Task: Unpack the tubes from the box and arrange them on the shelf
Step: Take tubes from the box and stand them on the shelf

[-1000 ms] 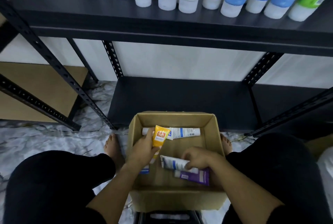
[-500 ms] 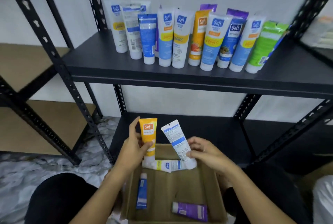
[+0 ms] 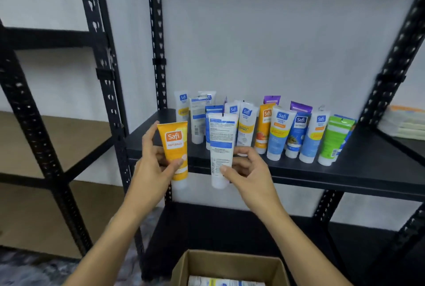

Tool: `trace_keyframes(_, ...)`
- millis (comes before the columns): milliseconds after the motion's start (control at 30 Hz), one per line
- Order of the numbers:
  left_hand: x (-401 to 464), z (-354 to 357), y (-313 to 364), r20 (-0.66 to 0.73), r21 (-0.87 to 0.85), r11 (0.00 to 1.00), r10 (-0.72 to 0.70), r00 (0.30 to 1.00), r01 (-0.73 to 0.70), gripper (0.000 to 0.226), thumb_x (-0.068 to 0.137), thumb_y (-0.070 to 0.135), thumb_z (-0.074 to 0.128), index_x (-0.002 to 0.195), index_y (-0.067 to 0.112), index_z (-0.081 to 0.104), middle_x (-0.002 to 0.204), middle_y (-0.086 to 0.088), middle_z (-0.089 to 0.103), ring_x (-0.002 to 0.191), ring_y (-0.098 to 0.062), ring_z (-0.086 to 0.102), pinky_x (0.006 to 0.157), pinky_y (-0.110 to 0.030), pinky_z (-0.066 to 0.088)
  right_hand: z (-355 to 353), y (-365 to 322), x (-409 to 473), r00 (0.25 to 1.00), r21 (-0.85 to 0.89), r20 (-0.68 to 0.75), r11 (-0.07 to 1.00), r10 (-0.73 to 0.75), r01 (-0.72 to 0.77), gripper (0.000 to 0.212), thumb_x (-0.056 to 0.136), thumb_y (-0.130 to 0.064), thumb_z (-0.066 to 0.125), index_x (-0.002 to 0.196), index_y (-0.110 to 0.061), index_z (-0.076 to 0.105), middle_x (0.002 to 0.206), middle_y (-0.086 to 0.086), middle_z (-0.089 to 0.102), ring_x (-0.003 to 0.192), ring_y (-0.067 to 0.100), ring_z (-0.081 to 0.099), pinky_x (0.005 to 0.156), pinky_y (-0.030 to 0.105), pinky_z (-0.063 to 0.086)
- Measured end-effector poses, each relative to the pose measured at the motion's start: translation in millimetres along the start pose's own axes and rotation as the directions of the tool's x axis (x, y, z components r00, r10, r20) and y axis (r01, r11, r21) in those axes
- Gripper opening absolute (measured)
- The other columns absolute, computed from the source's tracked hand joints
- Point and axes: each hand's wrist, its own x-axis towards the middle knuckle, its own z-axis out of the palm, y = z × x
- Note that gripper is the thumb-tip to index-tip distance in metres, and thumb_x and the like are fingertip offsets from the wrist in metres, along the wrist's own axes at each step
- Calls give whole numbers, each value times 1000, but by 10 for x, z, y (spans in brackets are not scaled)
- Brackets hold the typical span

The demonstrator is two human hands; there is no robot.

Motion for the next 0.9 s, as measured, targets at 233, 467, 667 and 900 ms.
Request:
trace_keyframes(233,274,-375,144,-73,39,994,100,992,-98,90,88,17,72,136,64,11,97,10,67,89,-1,67,78,-23,53,676,-234,552,963,-67,-191,981,-190,181,41,84,-19,78,105,-38,49,103,-20,64,92,-12,62,70,7,51)
trace_keyframes(467,406,-525,75,-89,76,994,87,992,-80,93,87,19,73,131,69,6,99,12,64,88,5,65,65,-11,51,1115,138,911,948,-197,-198,958,-249,210,42,87,-22,76,115,-37,48,109,-18,64,98,-4,63,78,17,56)
trace_keyframes(667,498,-564,-58,-99,107,992,71,993,-61,93,88,19,72,138,63,7,100,17,63,90,7,64,64,-13,52,1300,416,998,943,-296,-242,943,-230,154,44,90,-26,72,122,-36,45,119,-13,61,107,6,62,85,33,60)
trace_keyframes(900,836,-460,-179,-47,202,978,64,997,-53,93,88,20,72,150,45,8,99,20,61,85,8,64,74,-10,48,1339,540,1038,930,-378,-282,918,-235,117,47,91,-31,71,127,-36,41,129,-5,62,112,12,62,84,34,60)
